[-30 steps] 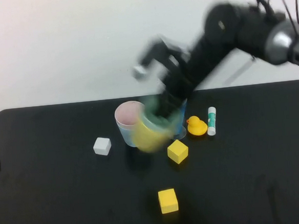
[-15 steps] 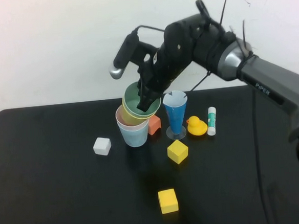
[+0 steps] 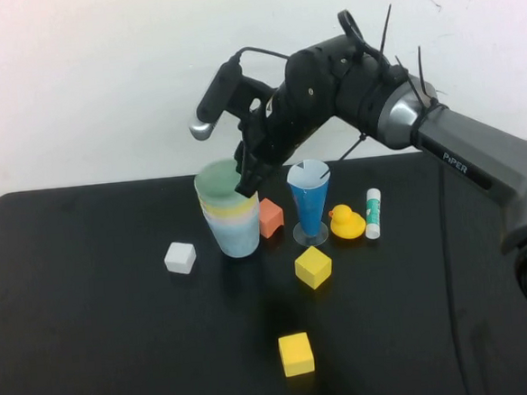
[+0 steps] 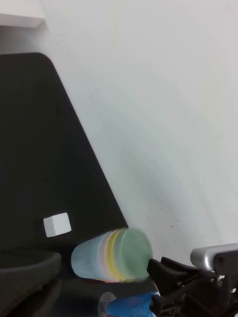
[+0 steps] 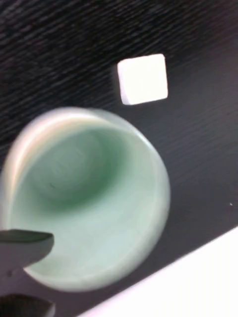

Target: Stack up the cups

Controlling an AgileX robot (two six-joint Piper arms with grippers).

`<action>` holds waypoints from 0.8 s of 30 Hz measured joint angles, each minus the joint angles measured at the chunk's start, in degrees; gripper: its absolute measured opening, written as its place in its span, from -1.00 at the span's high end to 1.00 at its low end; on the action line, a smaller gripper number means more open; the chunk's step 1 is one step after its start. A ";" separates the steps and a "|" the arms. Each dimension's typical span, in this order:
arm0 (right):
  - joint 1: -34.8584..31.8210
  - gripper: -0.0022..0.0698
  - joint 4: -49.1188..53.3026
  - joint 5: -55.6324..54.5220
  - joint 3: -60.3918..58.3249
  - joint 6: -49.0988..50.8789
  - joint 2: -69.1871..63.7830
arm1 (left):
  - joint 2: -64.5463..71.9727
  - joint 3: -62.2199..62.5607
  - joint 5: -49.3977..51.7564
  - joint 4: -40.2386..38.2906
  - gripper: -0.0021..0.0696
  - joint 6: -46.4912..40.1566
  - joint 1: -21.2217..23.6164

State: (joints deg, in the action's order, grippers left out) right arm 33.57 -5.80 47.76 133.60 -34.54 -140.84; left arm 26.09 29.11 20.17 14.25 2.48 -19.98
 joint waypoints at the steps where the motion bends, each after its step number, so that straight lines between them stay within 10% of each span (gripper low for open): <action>1: 0.00 0.34 0.00 0.59 0.00 0.12 0.00 | 0.00 0.00 0.00 0.12 0.94 0.00 0.00; 14: 0.00 0.84 4.04 15.24 -0.44 -1.81 21.74 | -6.60 -1.63 -4.63 -1.68 0.94 2.01 0.00; 24: 0.00 0.93 13.54 16.68 -22.93 -2.21 52.31 | -21.57 -12.12 -11.80 -2.12 0.94 2.29 0.00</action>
State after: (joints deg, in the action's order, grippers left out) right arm 33.57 7.74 64.44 110.67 -36.75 -88.53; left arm 4.53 16.99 8.37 12.13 4.77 -19.98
